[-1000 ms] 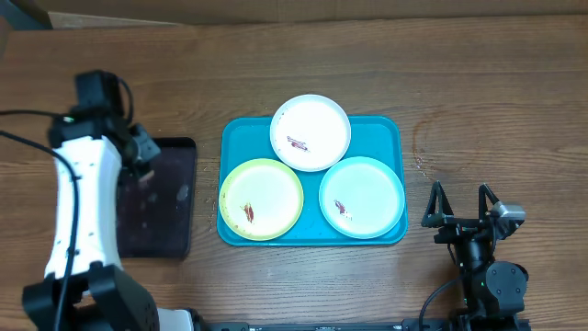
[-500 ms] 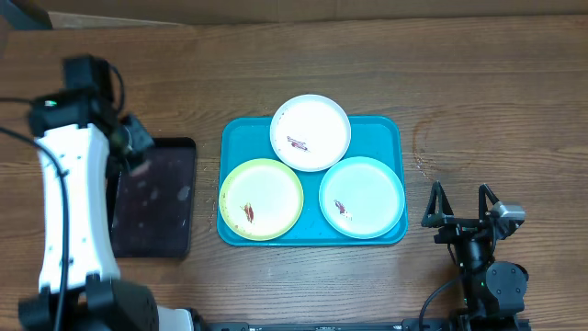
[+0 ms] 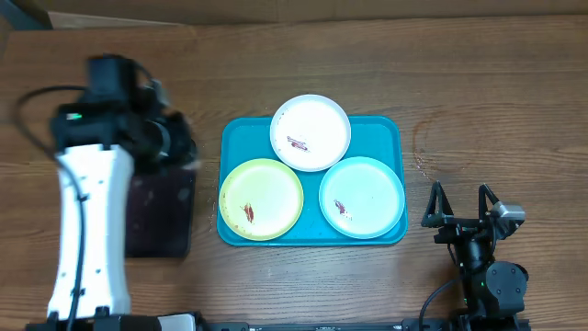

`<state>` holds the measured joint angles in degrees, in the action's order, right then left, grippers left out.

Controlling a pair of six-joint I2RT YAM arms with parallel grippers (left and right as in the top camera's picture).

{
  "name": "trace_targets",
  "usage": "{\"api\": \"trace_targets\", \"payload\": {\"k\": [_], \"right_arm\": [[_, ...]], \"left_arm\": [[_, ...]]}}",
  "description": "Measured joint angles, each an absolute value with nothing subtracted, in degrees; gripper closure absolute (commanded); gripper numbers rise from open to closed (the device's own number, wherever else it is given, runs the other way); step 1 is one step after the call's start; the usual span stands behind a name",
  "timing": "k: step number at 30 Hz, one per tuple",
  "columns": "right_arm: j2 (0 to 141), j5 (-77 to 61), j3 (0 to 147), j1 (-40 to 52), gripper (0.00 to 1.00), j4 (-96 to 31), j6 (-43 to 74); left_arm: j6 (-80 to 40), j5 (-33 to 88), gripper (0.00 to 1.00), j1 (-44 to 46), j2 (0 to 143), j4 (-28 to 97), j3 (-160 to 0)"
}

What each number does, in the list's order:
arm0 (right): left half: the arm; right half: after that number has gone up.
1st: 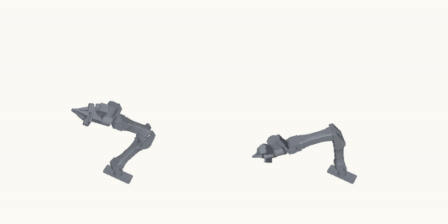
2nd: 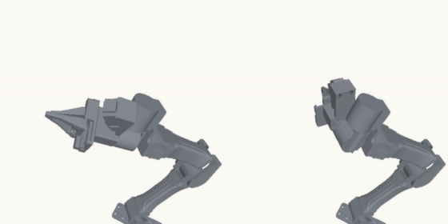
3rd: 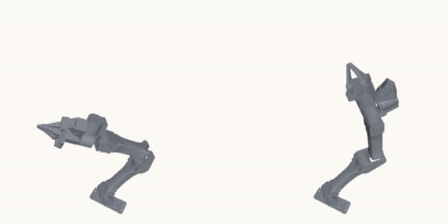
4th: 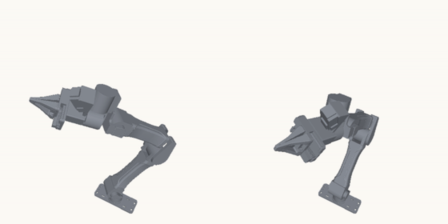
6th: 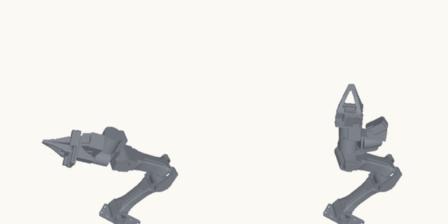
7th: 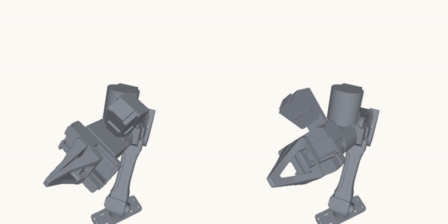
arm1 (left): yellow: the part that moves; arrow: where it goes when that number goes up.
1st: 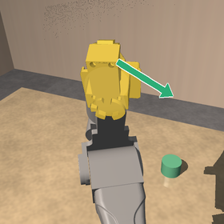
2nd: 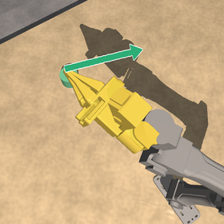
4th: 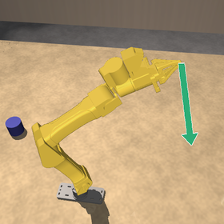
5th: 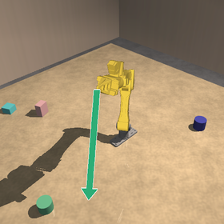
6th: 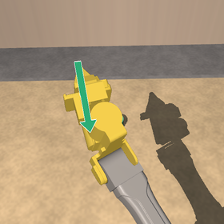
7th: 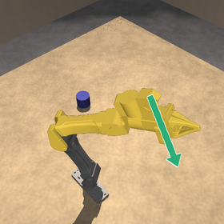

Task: Clean dirty plates on tray and stack at the side
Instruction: 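Move the sponge with left gripper over the yellow plate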

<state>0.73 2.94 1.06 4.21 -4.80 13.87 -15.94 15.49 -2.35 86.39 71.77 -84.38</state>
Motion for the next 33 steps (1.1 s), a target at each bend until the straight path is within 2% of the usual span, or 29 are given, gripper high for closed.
{"api": "trace_targets", "payload": {"k": [7, 12, 24, 26, 29, 31, 33], "right_arm": [[0.73, 2.90, 1.06, 4.21, 0.00, -4.75, 13.85], [0.73, 2.92, 1.06, 4.21, 0.00, -4.80, 13.87], [0.73, 2.90, 1.06, 4.21, 0.00, -4.80, 13.85], [0.73, 2.92, 1.06, 4.23, 0.00, -4.78, 13.85], [0.73, 2.92, 1.06, 4.21, 0.00, -4.78, 13.85], [0.73, 2.92, 1.06, 4.21, 0.00, -4.78, 13.87], [0.73, 2.94, 1.06, 4.21, 0.00, -4.80, 13.85]], "left_arm": [[-18.28, 18.90, 0.96, 9.47, 87.24, 57.23, -67.35], [-25.39, 15.16, 0.96, 16.62, 87.29, 46.83, -60.97], [-42.28, 2.28, 0.95, 23.97, 87.29, 40.53, -55.13], [-44.36, 1.41, 0.92, 24.47, 87.29, 39.44, -53.41], [-45.78, 1.10, 0.81, 24.58, 87.29, 39.18, -52.40], [-46.61, 0.99, 0.80, 24.58, 87.29, 39.13, -52.31], [-46.87, 0.99, 0.84, 24.58, 87.29, 38.89, -52.31]]}}
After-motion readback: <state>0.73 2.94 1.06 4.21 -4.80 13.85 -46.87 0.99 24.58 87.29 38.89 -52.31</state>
